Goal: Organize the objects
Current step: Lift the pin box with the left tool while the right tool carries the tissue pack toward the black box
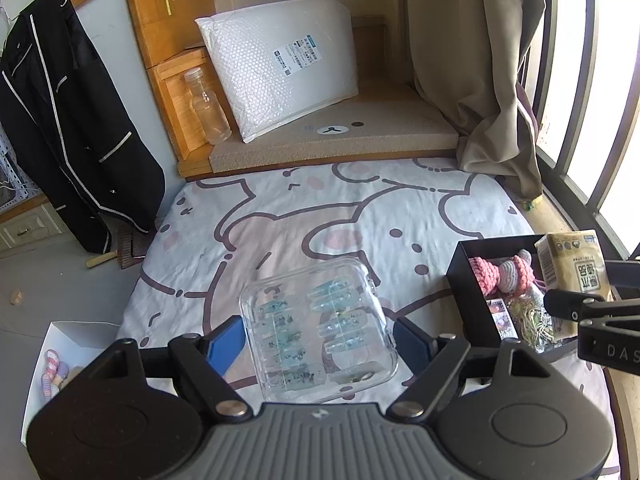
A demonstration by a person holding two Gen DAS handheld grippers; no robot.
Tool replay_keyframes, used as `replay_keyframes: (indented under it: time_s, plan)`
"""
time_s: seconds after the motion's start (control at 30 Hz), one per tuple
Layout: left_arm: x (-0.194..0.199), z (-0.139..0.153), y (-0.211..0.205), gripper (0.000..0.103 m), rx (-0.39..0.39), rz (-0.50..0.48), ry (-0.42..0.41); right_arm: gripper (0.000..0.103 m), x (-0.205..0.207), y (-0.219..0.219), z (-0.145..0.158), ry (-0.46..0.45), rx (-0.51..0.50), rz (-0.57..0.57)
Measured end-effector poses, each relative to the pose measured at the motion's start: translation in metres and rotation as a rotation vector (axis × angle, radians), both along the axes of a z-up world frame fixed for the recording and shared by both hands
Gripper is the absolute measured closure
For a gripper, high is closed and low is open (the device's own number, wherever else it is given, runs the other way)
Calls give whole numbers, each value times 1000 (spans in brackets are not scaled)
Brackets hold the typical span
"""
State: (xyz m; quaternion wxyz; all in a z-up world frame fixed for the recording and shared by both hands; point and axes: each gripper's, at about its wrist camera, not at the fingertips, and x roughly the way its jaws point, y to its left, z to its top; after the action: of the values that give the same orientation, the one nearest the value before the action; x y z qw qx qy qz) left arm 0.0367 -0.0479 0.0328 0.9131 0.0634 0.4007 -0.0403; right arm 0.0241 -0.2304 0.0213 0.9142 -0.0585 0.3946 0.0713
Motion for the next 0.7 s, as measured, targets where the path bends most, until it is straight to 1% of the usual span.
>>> replay_keyframes:
  time_s: [0.33, 0.7]
  plan:
    - [1, -2, -4, 22, -6, 1, 3, 45, 0, 0, 1, -8, -1, 0]
    - [6, -3, -22, 22, 12, -33, 13, 45, 1, -8, -1, -12, 6, -2]
